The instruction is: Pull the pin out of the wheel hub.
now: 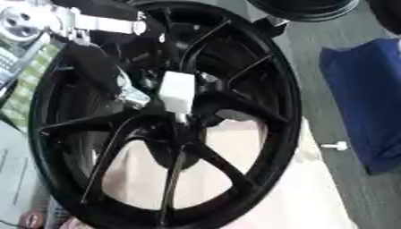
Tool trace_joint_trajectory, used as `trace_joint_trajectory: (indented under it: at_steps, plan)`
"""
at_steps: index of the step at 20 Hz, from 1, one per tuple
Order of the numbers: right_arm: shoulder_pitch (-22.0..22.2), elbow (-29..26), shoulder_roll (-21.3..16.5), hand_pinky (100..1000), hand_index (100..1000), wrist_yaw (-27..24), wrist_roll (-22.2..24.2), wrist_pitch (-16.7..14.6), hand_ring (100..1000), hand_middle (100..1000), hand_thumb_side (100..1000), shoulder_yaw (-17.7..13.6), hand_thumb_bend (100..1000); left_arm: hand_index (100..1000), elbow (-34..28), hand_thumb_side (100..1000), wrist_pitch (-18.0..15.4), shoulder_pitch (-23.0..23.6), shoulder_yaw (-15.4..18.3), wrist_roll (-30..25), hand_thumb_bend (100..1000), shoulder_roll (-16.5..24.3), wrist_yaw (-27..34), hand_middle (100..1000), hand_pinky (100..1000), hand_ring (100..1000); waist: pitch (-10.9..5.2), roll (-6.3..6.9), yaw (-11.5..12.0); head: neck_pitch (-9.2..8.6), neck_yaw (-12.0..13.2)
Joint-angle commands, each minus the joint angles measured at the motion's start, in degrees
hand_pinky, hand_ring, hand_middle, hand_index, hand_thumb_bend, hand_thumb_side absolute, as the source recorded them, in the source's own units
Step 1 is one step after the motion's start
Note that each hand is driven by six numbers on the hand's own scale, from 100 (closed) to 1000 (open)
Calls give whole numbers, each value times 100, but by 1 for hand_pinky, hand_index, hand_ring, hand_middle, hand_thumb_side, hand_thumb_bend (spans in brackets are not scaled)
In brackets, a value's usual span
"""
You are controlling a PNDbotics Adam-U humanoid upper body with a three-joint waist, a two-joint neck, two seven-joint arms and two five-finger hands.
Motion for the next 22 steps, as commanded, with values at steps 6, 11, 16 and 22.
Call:
trace_joint_trajectory:
  at_steps: [6, 11, 16, 22]
  plan:
    - [-104, -67, -44, 929, 704, -27, 27, 8, 685, 571, 759, -22, 100, 839, 144, 514, -83, -40, 33, 80, 541, -67, 16, 736, 800, 772, -40, -22, -53, -79, 56]
    - [-124, -66, -9, 931, 704, -39, 42, 14, 686, 571, 760, -14, 100, 824, 270, 498, -124, -7, 0, 156, 534, -144, 9, 710, 793, 760, -8, -23, -90, -66, 72]
    - [-122, -53, 20, 932, 705, -46, 51, 19, 686, 572, 760, -12, 100, 818, 285, 510, -163, -17, -43, 164, 507, -201, 100, 700, 792, 754, -8, -17, -104, -61, 89]
    - [-104, -42, 26, 932, 705, -52, 67, 23, 687, 572, 762, -5, 100, 809, 214, 509, -152, -28, -70, 215, 493, -205, 211, 684, 786, 745, -11, -14, -99, -49, 88]
